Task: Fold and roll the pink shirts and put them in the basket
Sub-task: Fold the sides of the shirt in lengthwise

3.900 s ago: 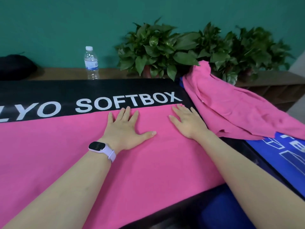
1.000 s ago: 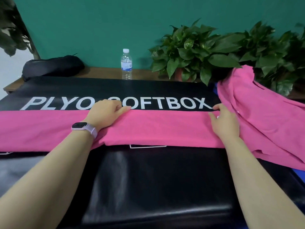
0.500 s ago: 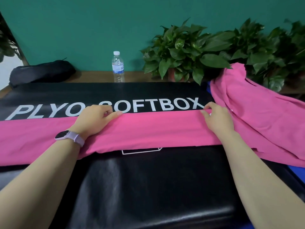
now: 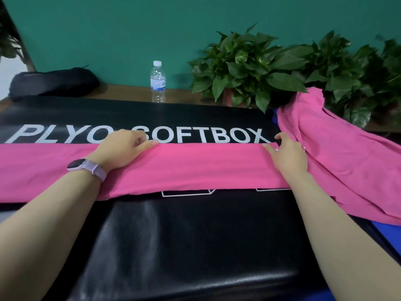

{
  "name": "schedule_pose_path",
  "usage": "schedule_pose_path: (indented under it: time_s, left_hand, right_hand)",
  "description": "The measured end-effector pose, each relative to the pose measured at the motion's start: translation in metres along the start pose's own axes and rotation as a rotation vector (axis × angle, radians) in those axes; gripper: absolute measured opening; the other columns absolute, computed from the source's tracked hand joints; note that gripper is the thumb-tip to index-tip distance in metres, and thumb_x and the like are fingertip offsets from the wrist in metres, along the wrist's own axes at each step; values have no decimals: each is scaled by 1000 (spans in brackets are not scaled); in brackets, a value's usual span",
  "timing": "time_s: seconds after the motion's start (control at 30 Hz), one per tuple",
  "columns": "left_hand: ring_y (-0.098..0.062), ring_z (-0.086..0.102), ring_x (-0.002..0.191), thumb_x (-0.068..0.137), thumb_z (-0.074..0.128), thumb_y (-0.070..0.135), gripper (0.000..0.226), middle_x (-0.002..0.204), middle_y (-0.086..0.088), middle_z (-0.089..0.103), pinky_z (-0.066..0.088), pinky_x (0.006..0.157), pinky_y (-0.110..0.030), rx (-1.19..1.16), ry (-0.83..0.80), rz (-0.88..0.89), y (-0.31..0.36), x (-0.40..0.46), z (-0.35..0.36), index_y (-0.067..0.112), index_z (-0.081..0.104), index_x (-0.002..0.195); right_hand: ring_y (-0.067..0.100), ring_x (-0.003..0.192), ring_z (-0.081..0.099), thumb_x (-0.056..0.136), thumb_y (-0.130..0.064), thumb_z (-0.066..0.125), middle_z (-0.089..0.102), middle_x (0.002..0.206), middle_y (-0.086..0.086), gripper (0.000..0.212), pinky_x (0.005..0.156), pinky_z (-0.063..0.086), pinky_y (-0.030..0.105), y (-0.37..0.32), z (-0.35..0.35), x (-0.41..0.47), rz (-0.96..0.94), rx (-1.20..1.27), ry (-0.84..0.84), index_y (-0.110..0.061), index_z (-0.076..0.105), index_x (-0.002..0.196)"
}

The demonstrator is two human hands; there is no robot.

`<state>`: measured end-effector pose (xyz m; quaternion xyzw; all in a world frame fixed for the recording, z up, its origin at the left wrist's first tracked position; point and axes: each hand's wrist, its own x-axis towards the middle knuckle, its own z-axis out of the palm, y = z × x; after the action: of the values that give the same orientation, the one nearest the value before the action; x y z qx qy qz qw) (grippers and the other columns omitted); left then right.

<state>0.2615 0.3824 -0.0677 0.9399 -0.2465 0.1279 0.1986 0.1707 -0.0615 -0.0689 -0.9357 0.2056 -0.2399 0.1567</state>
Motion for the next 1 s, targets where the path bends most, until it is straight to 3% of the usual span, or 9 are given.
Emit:
schedule_pose_path:
  time_s: [0.17,0.27,0.3,0.37,0.43,0.53,0.63,0.8,1.0]
  left_hand:
    - [-26,52,64,98,37,61,50,70,1,53,41,59,-38,259,-31,-29,17,0,2,18,40,72]
    - [-29,53,69,102,40,48,39,78,0,53,41,63,-38,207,31,-1,35,1,10,17,42,79]
    - [-29,53,70,102,40,46,37,78,0,53,43,64,-39,164,34,15,39,2,12,16,43,81]
    - [-28,54,70,103,41,42,36,77,0,54,45,64,-40,91,19,52,42,4,15,14,44,82]
    - [-26,53,70,103,43,41,34,76,1,55,42,62,-39,31,3,52,39,5,16,14,45,82]
    - [-22,53,67,101,44,42,32,73,3,56,37,60,-36,-17,5,33,33,5,19,17,47,83]
    - [-16,52,65,100,44,46,33,70,4,54,35,57,-33,-42,1,14,29,6,21,20,47,81]
    - [-11,51,64,100,48,48,31,66,7,51,32,56,-26,-79,13,3,25,7,24,24,47,79]
    - [-19,52,65,100,49,43,32,67,6,51,37,58,-35,-82,20,12,29,6,21,20,47,78]
  right_hand:
    - [39,104,61,93,-36,67,64,108,14,43,79,47,45,-18,-12,-14,-100,-172,147,-9,56,124]
    - [38,99,57,95,-25,60,60,106,14,25,82,44,47,-63,-22,-27,-257,-121,246,-7,64,111]
    - [35,101,57,96,-28,58,60,109,11,26,86,44,46,-87,-21,-38,-315,-67,180,-9,65,112]
    - [25,123,52,100,-43,54,59,130,5,42,104,41,42,-136,-10,-71,-414,120,-124,-14,62,128]
    - [17,147,30,101,-60,40,38,158,-1,64,121,23,39,-172,5,-102,-500,156,-444,-22,43,151]
    - [8,155,0,98,-73,19,6,169,-11,77,126,-1,34,-175,20,-118,-575,-18,-628,-31,15,162]
    - [3,154,-7,92,-80,10,-3,168,-16,85,126,-4,35,-142,15,-96,-489,-77,-634,-32,8,162]
    - [8,155,0,98,-72,18,0,170,-8,80,126,4,36,-51,-7,-44,-123,-157,-539,-26,9,163]
    - [12,156,2,99,-71,17,2,170,-4,82,126,6,38,-40,-4,-43,-98,-206,-493,-20,7,163]
